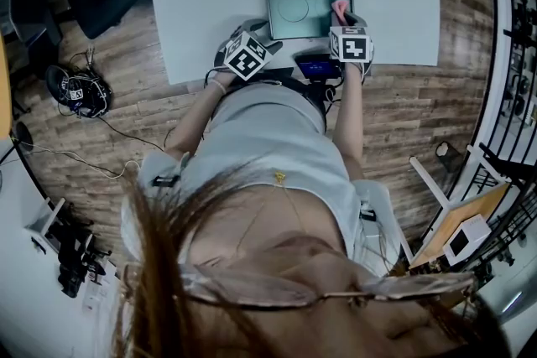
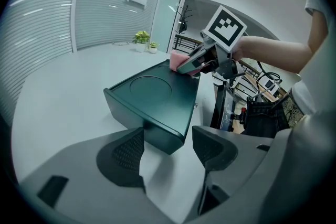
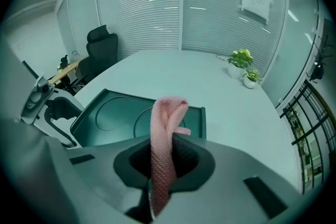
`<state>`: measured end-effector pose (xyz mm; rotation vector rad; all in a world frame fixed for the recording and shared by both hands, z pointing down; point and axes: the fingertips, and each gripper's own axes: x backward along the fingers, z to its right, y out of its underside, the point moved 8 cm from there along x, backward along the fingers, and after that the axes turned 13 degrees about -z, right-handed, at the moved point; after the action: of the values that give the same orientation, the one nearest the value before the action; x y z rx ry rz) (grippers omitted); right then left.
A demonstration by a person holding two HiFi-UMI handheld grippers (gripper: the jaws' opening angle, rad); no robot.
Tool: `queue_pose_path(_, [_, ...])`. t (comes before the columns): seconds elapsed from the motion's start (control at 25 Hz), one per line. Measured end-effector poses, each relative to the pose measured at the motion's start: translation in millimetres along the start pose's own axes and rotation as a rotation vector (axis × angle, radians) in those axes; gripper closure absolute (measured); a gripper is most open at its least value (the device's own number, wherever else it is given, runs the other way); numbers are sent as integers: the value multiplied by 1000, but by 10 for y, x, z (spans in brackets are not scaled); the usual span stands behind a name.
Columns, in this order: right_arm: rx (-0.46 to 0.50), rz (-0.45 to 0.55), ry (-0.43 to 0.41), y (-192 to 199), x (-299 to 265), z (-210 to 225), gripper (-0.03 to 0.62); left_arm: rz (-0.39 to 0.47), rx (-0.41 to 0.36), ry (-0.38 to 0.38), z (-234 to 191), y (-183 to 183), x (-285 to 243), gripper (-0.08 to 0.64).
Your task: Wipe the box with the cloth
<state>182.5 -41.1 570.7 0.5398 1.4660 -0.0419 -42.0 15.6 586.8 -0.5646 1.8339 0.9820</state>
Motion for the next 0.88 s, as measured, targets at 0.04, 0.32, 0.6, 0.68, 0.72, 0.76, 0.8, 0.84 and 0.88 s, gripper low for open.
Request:
queue_pose_path(0.04, [4,-2,-2,-16,-12,-23,554,0,0,1,-6,-1,-1,275])
queue_pose_path(0.32, [1,13,-55,-34,-21,-163,554,0,3,1,-4,2,3,275])
queue_pose_path(0.6, [22,11,-97,-61,-29,-303,554,-1,2,0,-1,-8,-3,275])
queue_pose_path(0.68, [28,10,-93,-61,-26,-327,554,-1,3,-1,8,-9,-4,275])
queue_pose_path(0.72, [29,10,-90,-59,-21,-332,554,-1,3,-1,11,-9,-2,275])
queue_pose_path(0.76, [25,12,-93,-59,-16,-335,554,0,4,0,11,-10,0,275])
queue_pose_path(0.8, [17,17,-103,-62,-15,-339,554,0,4,0,8,-12,0,275])
queue_pose_path(0.84, [6,25,-118,-67,-17,-349,554,0,4,0,5,-13,-1,275])
queue_pose_path(0.88, [-3,35,-133,-71,-22,-363,554,0,3,1,3,-14,-5,275])
